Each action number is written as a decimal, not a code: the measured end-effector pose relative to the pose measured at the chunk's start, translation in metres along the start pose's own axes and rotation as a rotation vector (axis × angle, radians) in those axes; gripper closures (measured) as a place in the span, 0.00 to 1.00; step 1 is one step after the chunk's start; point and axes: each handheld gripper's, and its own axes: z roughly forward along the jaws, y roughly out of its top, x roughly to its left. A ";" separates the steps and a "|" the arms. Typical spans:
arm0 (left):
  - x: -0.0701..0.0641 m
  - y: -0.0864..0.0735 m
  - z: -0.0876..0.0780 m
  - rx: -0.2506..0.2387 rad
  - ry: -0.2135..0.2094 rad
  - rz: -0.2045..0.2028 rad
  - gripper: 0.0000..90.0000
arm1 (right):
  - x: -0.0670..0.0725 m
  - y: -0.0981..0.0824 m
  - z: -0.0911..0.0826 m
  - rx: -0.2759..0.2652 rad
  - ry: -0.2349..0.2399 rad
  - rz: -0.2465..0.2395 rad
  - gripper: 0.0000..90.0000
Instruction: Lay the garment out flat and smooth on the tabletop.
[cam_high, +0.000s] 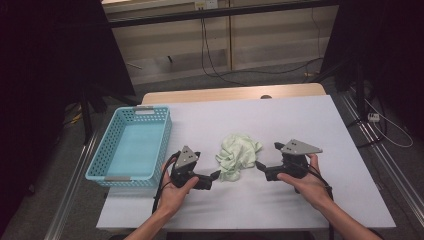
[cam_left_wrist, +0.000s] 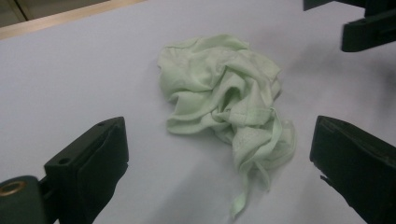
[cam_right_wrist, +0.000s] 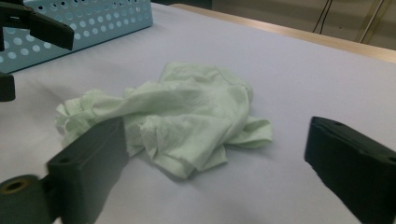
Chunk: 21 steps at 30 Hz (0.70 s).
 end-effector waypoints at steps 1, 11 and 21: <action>0.001 0.000 0.001 0.008 -0.004 0.003 0.05 | 0.000 0.002 0.006 0.012 0.003 0.001 0.09; 0.007 0.000 0.009 0.037 -0.017 -0.025 0.08 | -0.004 0.006 0.030 0.078 0.043 0.012 0.24; -0.002 0.011 0.023 0.081 -0.038 0.015 0.10 | 0.000 0.004 0.029 0.162 0.131 -0.066 0.54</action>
